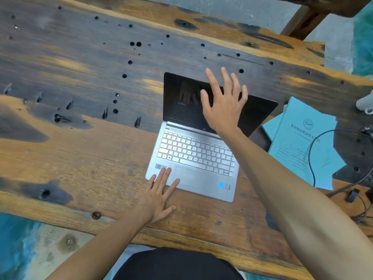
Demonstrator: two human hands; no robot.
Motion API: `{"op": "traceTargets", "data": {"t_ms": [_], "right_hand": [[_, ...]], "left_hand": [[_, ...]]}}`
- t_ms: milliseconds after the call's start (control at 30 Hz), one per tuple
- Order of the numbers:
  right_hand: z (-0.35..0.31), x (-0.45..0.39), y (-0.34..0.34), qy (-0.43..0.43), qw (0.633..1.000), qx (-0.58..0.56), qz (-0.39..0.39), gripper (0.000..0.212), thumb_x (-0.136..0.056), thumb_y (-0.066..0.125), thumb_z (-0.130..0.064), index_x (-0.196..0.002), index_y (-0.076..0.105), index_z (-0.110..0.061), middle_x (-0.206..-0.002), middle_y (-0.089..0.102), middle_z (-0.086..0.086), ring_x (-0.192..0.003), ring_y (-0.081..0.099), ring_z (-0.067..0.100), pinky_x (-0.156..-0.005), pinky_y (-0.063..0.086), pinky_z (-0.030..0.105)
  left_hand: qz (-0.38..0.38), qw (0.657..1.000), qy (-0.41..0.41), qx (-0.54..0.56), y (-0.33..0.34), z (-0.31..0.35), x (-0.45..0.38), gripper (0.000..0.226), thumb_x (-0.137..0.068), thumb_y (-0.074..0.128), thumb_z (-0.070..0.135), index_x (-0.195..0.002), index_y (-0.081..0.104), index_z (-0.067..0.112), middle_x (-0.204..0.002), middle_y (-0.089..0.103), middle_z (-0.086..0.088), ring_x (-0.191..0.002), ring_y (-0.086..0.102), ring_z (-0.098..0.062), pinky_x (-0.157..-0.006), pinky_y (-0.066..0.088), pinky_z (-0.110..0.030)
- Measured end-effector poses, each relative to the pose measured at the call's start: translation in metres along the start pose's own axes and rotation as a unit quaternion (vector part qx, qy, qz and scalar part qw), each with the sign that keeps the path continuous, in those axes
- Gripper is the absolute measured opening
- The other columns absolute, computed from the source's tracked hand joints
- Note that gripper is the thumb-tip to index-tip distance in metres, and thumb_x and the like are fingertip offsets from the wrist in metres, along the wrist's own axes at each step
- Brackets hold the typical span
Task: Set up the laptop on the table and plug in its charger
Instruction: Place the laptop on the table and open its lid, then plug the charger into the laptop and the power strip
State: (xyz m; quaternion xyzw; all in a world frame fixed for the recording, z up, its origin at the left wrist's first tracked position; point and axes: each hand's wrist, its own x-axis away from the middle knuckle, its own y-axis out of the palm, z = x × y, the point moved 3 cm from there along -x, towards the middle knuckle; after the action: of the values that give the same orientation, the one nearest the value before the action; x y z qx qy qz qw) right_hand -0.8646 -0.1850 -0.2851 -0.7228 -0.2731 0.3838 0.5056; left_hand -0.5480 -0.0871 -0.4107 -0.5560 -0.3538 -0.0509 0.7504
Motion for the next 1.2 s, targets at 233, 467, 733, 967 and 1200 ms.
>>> {"op": "traceTargets", "data": {"t_ms": [233, 467, 733, 967, 1200], "right_hand": [[0.016, 0.027, -0.026, -0.06, 0.998, -0.018, 0.001, 0.053, -0.103, 0.041, -0.052, -0.155, 0.036, -0.04, -0.166, 0.03, 0.0, -0.155, 0.019, 0.026, -0.122, 0.012, 0.051], [0.06, 0.104, -0.064, -0.029, 0.998, -0.043, -0.025, 0.059, -0.102, 0.044, -0.052, -0.158, 0.029, -0.041, -0.17, 0.017, -0.002, -0.158, 0.006, 0.023, -0.124, 0.001, 0.048], [0.118, 0.211, -0.102, 0.024, 0.997, -0.04, -0.06, 0.06, -0.101, 0.038, -0.059, -0.158, 0.025, -0.043, -0.171, 0.012, -0.005, -0.158, 0.004, 0.022, -0.123, 0.009, 0.052], [0.143, 0.286, -0.127, 0.082, 0.993, -0.056, -0.067, 0.063, -0.101, 0.04, -0.058, -0.159, 0.025, -0.04, -0.171, 0.011, -0.003, -0.158, 0.0, 0.021, -0.124, 0.009, 0.05], [0.157, 0.354, -0.151, 0.182, 0.977, -0.074, -0.084, 0.065, -0.102, 0.045, -0.055, -0.16, 0.022, -0.039, -0.172, 0.0, -0.003, -0.158, -0.005, 0.025, -0.125, 0.007, 0.048]], "left_hand": [[0.026, 0.997, -0.006, 0.073, -0.023, -0.004, 0.007, 0.074, -0.098, 0.016, 0.066, -0.156, -0.021, 0.036, -0.16, -0.038, -0.011, -0.15, -0.029, -0.031, -0.126, 0.0, -0.05], [0.163, 0.969, -0.026, 0.185, -0.068, 0.002, 0.023, 0.07, -0.094, 0.025, 0.068, -0.158, 0.012, 0.042, -0.168, -0.02, -0.003, -0.154, -0.02, -0.028, -0.123, 0.004, -0.054], [0.2, 0.964, -0.046, 0.167, -0.085, 0.035, 0.036, 0.077, -0.091, 0.019, 0.076, -0.158, 0.008, 0.042, -0.167, -0.021, 0.003, -0.154, -0.019, -0.027, -0.123, 0.008, -0.057], [0.204, 0.966, 0.004, 0.162, -0.086, 0.073, 0.041, 0.075, -0.091, 0.027, 0.074, -0.158, 0.005, 0.048, -0.167, -0.022, 0.012, -0.154, -0.023, -0.025, -0.122, 0.004, -0.058], [0.176, 0.968, 0.082, 0.156, -0.088, 0.116, 0.04, 0.076, -0.09, 0.028, 0.074, -0.157, 0.002, 0.049, -0.166, -0.022, 0.016, -0.152, -0.027, -0.022, -0.124, 0.004, -0.059]]}}
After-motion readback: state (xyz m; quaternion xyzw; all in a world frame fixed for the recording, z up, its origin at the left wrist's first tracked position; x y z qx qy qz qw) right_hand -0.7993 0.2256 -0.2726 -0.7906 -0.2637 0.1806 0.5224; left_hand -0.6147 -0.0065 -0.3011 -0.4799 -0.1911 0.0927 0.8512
